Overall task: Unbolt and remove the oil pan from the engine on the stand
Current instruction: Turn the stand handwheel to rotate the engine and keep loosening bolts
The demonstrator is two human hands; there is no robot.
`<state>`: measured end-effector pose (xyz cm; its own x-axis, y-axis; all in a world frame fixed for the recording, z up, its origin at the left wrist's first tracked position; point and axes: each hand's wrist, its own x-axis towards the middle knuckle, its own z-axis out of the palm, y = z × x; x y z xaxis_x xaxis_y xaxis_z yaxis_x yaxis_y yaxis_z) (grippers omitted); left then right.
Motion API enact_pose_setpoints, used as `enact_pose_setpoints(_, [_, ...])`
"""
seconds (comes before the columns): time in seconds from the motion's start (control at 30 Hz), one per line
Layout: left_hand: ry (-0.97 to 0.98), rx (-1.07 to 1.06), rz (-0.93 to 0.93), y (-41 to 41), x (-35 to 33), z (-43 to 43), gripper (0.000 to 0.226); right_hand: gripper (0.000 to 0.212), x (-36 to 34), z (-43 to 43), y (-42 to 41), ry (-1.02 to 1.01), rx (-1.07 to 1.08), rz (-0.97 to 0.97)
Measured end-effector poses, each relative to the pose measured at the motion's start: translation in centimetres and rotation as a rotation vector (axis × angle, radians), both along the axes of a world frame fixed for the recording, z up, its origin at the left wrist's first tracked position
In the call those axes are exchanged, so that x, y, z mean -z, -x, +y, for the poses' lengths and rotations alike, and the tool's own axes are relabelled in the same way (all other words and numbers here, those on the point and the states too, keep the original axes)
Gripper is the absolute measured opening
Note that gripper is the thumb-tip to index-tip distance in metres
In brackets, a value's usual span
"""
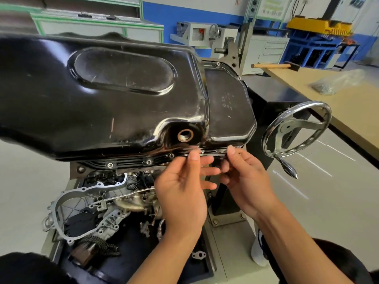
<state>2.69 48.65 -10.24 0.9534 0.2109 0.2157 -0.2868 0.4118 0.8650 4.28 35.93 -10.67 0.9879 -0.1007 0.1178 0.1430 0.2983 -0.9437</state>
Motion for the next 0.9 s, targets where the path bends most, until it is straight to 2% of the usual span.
enact_pose_setpoints(0.03, [-0.078, -0.010, -0.054, 0.1, 0.1, 0.1, 0.023, 0.028, 0.2, -0.3, 0.4, 0.031, -0.003, -0.027])
enact_pose_setpoints(0.13, [-0.365, -0.036, -0.151, -0.6, 1.1, 1.0, 0.026, 0.028, 1.8, -0.5, 2.3, 0.317, -0.007, -0.087])
enact_pose_setpoints(0.3, [-0.884, 0.134, -0.061, -1.3, 2.0, 1.5, 0.027, 0.032, 4.0, 1.5, 4.8, 0.486, -0.171, -0.072])
enact_pose_setpoints(0.47, [-0.895, 0.177, -0.025, -1.6, 1.6, 1.6, 0.028, 0.044, 4.4, 4.2, 5.0, 0.449, -0.080, -0.082])
enact_pose_setpoints(0.63, [-0.888, 0.155, -0.051, -2.4, 1.3, 2.0, 0.029, 0.040, 4.4, 5.2, 4.5, 0.385, -0.041, -0.093])
enact_pose_setpoints(0.9, [-0.892, 0.188, -0.039, -3.1, 1.3, 2.2, 0.028, 0.046, 4.6, 5.9, 4.0, 0.296, -0.025, -0.094])
